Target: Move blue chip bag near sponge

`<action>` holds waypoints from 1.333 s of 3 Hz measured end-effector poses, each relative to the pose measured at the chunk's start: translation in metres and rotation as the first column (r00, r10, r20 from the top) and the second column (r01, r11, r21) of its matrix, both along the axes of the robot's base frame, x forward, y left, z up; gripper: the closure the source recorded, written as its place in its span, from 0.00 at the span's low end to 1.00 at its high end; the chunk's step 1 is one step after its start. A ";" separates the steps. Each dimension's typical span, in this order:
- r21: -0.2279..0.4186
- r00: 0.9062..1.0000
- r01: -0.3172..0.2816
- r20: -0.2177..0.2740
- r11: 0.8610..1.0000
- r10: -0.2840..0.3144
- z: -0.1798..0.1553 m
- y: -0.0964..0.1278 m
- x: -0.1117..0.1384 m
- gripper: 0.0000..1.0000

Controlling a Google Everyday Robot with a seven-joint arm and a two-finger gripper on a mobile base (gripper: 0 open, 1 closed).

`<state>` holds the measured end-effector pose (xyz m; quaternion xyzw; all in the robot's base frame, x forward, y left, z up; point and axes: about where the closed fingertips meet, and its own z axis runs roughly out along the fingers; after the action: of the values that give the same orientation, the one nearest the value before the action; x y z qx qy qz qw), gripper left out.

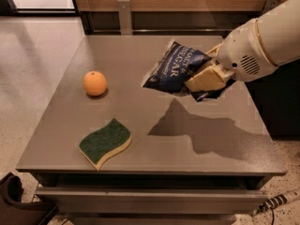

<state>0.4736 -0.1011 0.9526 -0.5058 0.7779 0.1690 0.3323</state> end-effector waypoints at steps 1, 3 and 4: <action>0.011 1.000 0.004 -0.004 1.000 -0.004 -0.005 0.004 -0.016 1.00; 0.054 0.999 -0.004 -0.050 0.999 0.006 -0.035 0.010 -0.051 1.00; 0.087 0.997 -0.003 -0.076 0.996 0.010 -0.054 0.011 -0.049 1.00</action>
Offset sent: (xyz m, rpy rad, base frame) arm -0.0726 0.0078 -0.0484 0.0604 0.0733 -0.0032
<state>0.4243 -0.0896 0.8986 -0.4864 0.7804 0.2230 0.3234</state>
